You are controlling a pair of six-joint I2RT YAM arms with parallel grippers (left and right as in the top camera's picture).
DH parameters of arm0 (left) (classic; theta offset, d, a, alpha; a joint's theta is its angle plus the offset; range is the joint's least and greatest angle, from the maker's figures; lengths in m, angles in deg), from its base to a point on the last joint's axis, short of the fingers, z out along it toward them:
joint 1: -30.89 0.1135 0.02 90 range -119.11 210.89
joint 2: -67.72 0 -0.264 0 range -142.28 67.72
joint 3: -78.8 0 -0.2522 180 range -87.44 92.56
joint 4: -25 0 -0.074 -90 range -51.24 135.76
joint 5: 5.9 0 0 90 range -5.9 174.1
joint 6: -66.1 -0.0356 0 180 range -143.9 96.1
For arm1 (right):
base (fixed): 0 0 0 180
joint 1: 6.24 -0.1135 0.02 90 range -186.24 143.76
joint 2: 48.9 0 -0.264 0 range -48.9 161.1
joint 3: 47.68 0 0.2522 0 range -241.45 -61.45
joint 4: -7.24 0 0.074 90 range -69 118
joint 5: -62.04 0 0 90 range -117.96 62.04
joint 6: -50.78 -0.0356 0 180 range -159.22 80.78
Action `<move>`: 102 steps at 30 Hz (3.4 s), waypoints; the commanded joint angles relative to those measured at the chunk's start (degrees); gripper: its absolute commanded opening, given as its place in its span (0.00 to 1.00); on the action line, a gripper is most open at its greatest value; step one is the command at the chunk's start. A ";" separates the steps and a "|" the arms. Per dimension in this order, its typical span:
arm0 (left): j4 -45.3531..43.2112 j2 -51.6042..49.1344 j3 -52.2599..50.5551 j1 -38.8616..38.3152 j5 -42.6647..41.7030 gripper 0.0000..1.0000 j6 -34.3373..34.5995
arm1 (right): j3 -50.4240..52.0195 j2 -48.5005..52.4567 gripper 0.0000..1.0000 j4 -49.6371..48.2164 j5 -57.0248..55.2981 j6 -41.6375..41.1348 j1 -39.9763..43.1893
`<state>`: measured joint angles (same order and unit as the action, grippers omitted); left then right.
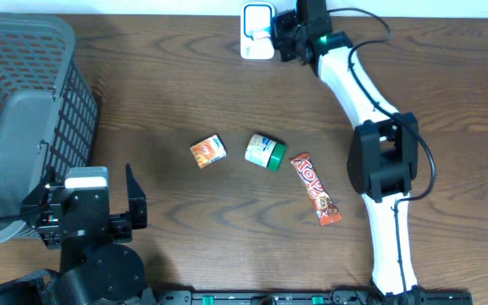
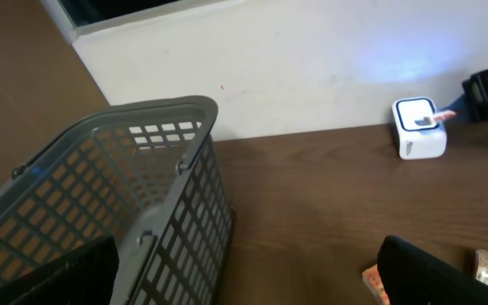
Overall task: Scan the item barcode
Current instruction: 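Hold the Panadol box with the right gripper over the white scanner, then carry the Panadol box right and release it at the table's right edge, then reach the right gripper down over the red Top bar, then close the right gripper on the Top bar and lift it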
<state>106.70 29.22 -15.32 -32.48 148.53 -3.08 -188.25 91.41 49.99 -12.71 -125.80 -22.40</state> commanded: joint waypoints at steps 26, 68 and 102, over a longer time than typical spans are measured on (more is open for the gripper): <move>0.17 0.17 0.11 0.17 0.11 0.98 0.50 | 5.03 -24.37 0.01 65.77 -46.71 24.59 30.01; 0.17 0.17 0.11 0.17 0.11 0.98 0.50 | 12.07 -38.40 0.99 49.09 4.26 62.86 41.86; 0.17 0.17 0.11 0.17 0.11 0.98 0.50 | 58.82 -38.10 0.99 33.11 -9.20 69.48 -6.97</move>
<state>106.68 29.22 -15.32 -32.48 148.33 -3.06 -131.51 52.99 84.33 -20.56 -55.38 -28.96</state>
